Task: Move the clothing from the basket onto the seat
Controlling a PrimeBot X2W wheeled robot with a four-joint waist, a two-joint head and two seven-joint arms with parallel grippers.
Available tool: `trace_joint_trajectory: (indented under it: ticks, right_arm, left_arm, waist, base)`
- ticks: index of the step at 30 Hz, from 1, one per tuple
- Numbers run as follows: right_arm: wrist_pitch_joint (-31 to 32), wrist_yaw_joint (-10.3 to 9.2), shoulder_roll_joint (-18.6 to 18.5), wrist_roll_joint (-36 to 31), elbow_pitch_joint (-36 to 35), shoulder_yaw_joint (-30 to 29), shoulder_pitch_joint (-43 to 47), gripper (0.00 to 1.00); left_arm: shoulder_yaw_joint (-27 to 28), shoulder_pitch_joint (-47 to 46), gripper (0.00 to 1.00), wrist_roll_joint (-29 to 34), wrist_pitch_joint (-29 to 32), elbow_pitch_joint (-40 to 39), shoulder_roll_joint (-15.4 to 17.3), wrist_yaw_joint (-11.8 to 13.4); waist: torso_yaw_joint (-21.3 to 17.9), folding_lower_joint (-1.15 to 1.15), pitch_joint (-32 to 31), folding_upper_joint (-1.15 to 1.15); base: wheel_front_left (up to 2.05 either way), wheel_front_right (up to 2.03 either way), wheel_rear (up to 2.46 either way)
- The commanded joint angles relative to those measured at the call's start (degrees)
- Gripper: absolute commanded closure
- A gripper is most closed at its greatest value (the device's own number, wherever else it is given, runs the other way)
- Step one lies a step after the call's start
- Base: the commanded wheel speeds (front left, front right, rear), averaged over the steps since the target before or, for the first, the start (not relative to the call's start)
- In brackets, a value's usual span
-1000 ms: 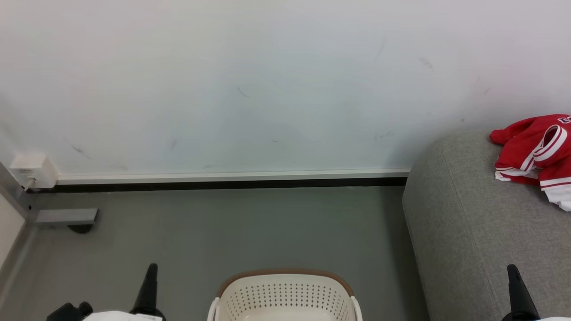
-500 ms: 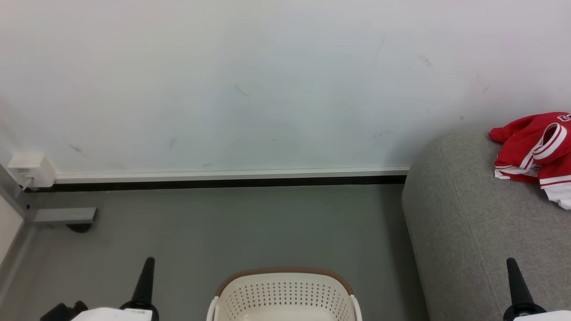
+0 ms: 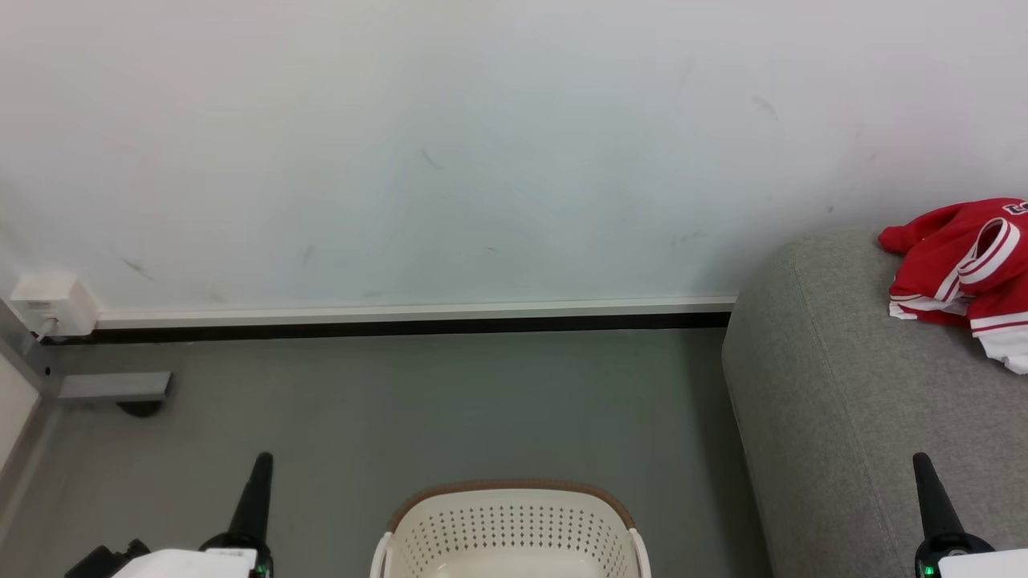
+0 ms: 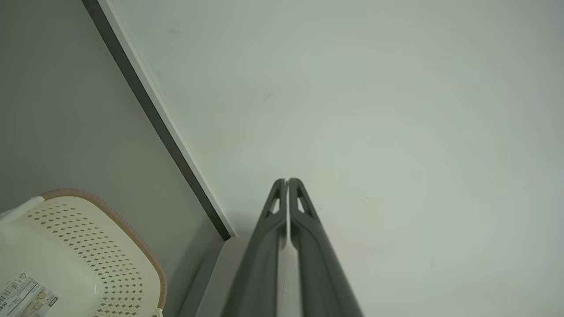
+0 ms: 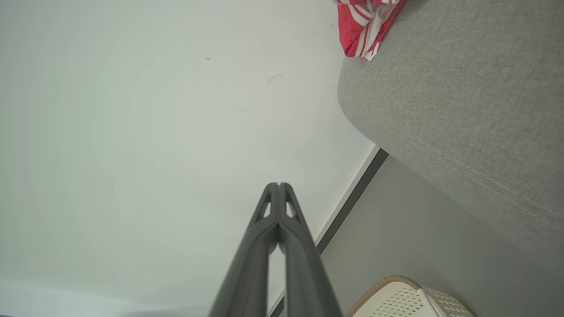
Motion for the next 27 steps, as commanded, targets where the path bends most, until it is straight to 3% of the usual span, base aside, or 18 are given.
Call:
trace_joint_trajectory:
  ticks: [1, 27]
  right_arm:
    - [0.3, -0.10, -0.1, 1.6, -0.5, -0.4, -1.1, 1.00]
    - [3.3, -0.13, 0.8, 12.5, -0.9, -1.5, -2.5, 1.00]
  left_arm:
    - [0.4, -1.1, 1.00, -1.4, 0.4, -0.6, 0.2, -0.5]
    - [1.9, -1.5, 1.00, -12.5, 3.4, -1.9, 0.0, -1.3]
  waist:
    - [0.0, 0.00, 0.0, 0.00]
    - [-0.3, 0.00, 0.6, 0.00]
  base:
    - [0.00, 0.00, 0.00]
    - [0.00, 0.00, 0.00]
